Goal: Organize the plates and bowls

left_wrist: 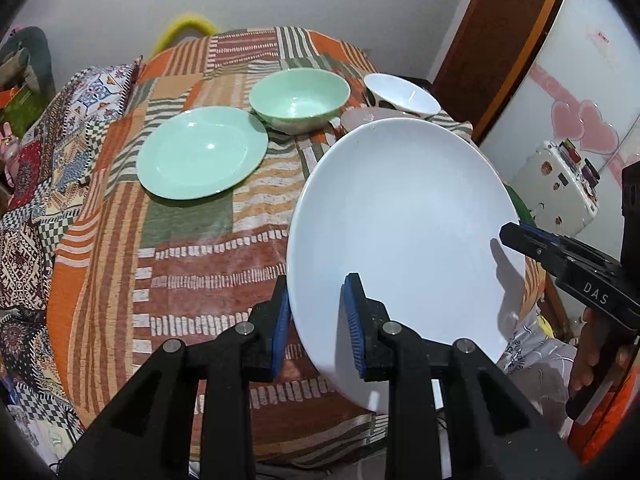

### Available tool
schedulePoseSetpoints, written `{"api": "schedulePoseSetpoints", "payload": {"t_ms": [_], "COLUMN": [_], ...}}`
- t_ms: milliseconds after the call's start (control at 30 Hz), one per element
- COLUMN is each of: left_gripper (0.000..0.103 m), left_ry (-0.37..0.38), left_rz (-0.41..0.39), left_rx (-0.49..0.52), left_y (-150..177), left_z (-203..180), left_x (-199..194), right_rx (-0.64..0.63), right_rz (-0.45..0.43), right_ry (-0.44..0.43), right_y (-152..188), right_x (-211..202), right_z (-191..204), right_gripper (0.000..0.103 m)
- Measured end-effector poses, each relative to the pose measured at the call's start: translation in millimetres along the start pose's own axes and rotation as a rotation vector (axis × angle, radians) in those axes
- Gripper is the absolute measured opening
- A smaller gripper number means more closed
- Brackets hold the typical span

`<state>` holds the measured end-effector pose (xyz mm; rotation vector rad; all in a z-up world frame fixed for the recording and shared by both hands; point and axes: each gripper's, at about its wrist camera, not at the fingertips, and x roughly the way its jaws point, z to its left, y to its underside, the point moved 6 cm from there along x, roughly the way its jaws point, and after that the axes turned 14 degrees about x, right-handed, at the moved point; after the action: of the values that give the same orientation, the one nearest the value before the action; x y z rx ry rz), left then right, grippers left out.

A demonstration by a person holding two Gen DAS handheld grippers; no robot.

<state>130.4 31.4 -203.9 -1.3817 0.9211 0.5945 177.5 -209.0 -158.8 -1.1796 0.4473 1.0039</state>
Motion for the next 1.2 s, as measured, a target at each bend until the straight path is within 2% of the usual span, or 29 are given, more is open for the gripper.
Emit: {"api": "schedulePoseSetpoints", "payload": {"t_ms": [567, 1200], "left_gripper": [0.026, 0.027], "left_ry": [0.016, 0.035], "left_rz": [0.119, 0.170], "left_rx": [0.022, -0.017], "left_y": [5, 5], "left_z": [-11, -1], "left_x": [39, 65], "right_rx": [0.061, 0.072], "right_rz": [0.072, 0.113], "right_ry": [0.017, 0.026], "right_y": [15, 15], "right_x": [16, 31], "right_z": [-25, -27], "right_gripper": [0.025, 0.025]}}
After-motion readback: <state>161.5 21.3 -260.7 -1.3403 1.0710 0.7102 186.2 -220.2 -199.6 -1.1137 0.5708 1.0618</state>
